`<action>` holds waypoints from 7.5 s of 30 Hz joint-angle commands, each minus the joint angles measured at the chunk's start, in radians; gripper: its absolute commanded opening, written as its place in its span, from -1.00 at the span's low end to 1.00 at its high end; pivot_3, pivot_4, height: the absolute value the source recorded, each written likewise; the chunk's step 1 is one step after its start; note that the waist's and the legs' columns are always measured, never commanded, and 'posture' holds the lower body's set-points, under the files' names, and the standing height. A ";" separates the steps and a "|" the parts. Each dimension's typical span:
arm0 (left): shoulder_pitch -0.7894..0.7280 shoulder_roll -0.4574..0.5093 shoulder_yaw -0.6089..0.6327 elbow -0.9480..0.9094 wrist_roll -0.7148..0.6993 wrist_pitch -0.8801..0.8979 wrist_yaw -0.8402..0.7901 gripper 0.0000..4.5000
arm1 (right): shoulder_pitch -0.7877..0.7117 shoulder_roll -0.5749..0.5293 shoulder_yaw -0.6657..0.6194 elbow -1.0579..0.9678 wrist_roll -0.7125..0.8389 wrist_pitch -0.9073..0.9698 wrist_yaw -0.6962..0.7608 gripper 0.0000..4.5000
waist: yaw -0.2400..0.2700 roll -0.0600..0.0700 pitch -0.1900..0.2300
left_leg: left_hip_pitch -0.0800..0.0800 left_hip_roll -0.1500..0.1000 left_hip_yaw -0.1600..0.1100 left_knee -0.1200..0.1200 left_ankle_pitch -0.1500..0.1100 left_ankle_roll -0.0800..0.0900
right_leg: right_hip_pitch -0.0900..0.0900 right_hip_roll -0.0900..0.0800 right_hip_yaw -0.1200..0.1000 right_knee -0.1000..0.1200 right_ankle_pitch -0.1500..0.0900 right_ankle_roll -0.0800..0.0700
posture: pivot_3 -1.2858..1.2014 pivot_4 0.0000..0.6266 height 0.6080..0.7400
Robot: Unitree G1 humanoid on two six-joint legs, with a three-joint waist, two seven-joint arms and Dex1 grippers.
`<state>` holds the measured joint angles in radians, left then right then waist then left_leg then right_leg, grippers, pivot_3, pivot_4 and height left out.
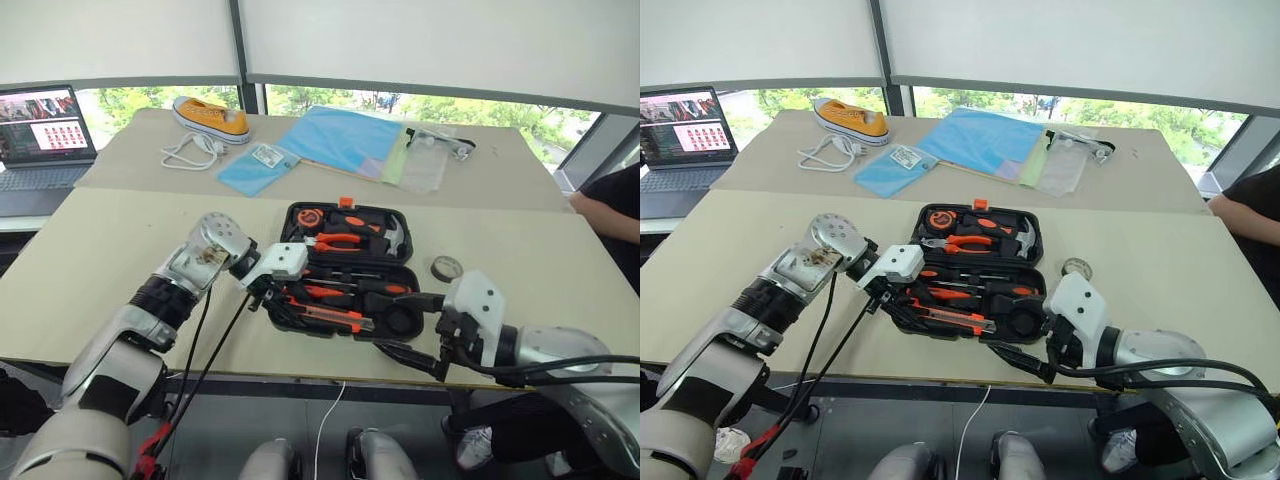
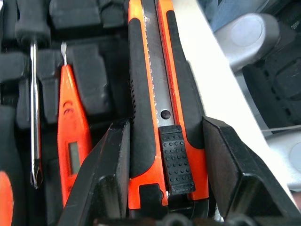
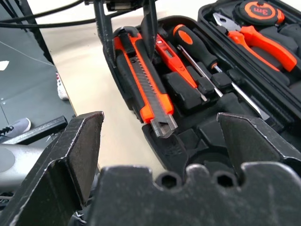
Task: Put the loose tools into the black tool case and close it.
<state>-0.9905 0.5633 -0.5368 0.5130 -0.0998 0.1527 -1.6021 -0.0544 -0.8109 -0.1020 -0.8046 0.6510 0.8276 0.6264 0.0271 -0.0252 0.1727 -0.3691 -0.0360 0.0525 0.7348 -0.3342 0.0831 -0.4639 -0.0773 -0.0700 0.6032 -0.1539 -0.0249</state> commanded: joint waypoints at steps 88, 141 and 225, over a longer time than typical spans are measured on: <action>0.182 0.010 0.492 -0.442 -0.310 0.344 0.218 0.97 | -0.261 -0.223 -0.012 0.597 -0.220 -0.111 0.164 1.00 | -0.009 0.003 -0.002 | 0.002 -0.004 0.001 0.012 -0.006 0.010 | 0.005 -0.007 0.001 0.005 0.001 0.008 | 0.03 -0.52 0.67; 0.331 0.121 0.347 -0.525 -0.235 0.157 0.202 1.00 | -0.327 -0.150 0.359 0.371 -0.396 -0.059 0.414 -0.97 | -0.009 0.014 0.005 | 0.001 -0.006 0.001 0.010 -0.002 0.000 | 0.003 -0.012 -0.004 0.007 0.000 0.006 | 0.03 -0.52 0.67; -0.173 -0.110 0.493 0.536 -0.029 0.460 0.579 0.97 | -0.712 0.204 0.001 1.087 -0.323 0.198 0.052 0.88 | -0.025 0.011 0.007 | -0.011 -0.012 0.002 0.002 0.004 0.001 | -0.010 -0.014 -0.013 0.011 0.005 0.005 | 0.03 -0.52 0.67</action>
<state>-1.1352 0.4553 -0.0556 1.0262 -0.1377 0.6330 -1.0298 -0.7423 -0.6064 -0.0894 0.2618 0.3349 1.0322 0.7042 0.0025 -0.0143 0.1793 -0.3800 -0.0488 0.0545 0.7364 -0.3301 0.0843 -0.4740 -0.0912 -0.0843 0.6139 -0.1488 -0.0200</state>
